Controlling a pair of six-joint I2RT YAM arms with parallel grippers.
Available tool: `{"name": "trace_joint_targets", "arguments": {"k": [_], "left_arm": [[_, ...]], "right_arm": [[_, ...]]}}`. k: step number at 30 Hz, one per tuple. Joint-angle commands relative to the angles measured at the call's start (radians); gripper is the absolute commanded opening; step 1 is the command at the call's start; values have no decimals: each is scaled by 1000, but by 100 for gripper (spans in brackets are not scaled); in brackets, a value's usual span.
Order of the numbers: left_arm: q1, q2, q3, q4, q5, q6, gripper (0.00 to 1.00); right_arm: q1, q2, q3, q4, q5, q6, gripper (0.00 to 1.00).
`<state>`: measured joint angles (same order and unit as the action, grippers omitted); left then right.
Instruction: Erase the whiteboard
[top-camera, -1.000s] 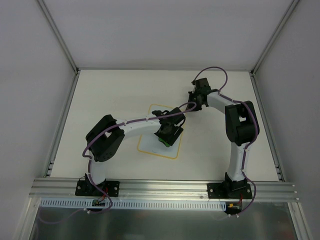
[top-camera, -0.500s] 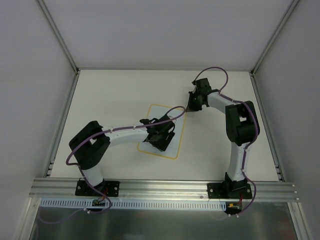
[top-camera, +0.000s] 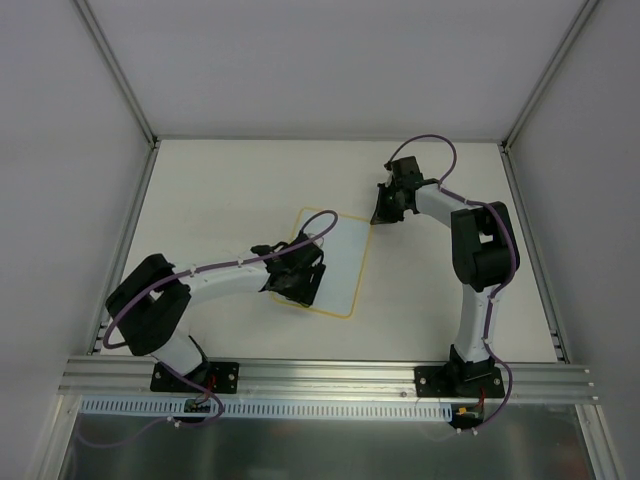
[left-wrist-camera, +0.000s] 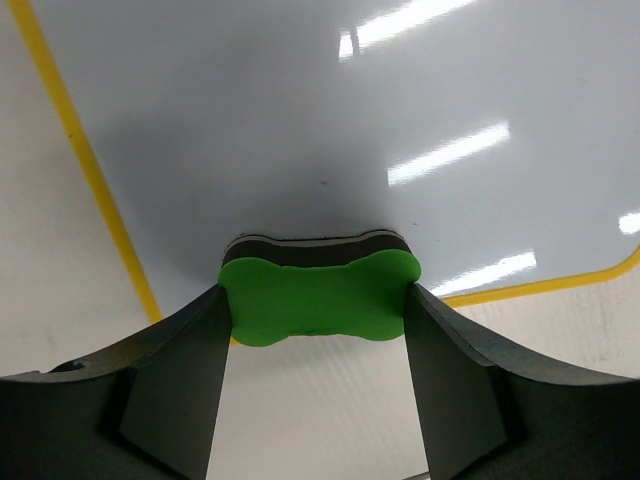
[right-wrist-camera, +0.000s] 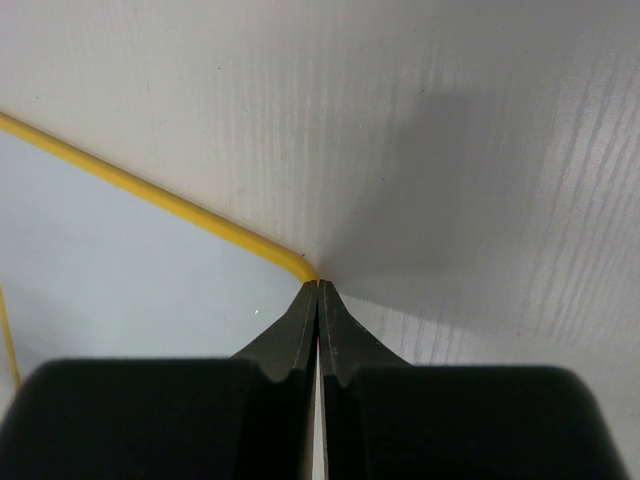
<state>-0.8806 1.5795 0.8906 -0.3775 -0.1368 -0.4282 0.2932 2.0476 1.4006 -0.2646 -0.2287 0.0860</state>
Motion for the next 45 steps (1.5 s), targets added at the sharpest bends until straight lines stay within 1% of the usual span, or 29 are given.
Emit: {"name": "trace_joint_targets", "arguments": {"k": [1, 4, 7, 18, 24, 25, 29, 34, 36, 37, 40, 41, 43, 44, 45], "left_arm": [[58, -6, -88, -152, -37, -33, 13], [115, -41, -104, -150, -53, -44, 11], [137, -61, -102, -152, -90, -61, 11], [229, 19, -12, -153, -148, -83, 12], [321, -16, 18, -153, -173, -90, 12], [353, -24, 21, -153, -172, -84, 12], [419, -50, 48, -153, -161, -66, 13], [453, -44, 120, -153, -141, -72, 13], [483, -27, 146, -152, -142, -70, 13], [497, -21, 172, -152, -141, -69, 13], [548, 7, 228, -149, -142, -76, 13], [557, 16, 240, -149, -145, -78, 13], [590, 51, 278, -143, -139, -81, 13], [603, 66, 294, -136, -133, -80, 13], [615, 101, 307, -135, -127, -80, 13]], "right_arm": [[-11, -4, -23, -36, 32, -6, 0], [-12, 2, -20, -33, 25, -5, 0], [-11, 2, -22, -33, 26, -6, 0], [-16, 2, -29, -32, 31, -12, 0], [-25, -1, -37, -27, 32, -14, 0], [-23, -1, -37, -28, 32, -14, 0], [-25, -3, -40, -22, 29, -11, 0], [-25, -12, -41, -22, 22, -8, 0], [-26, -26, -46, -22, 20, -9, 2], [-28, -33, -48, -22, 14, -12, 4], [-29, -85, -60, -24, -11, -8, 22], [-29, -119, -63, -25, -12, -9, 36], [-31, -156, -75, -27, -6, -8, 50], [-32, -177, -80, -27, -1, -8, 63], [-32, -219, -84, -30, 8, -8, 69]]}}
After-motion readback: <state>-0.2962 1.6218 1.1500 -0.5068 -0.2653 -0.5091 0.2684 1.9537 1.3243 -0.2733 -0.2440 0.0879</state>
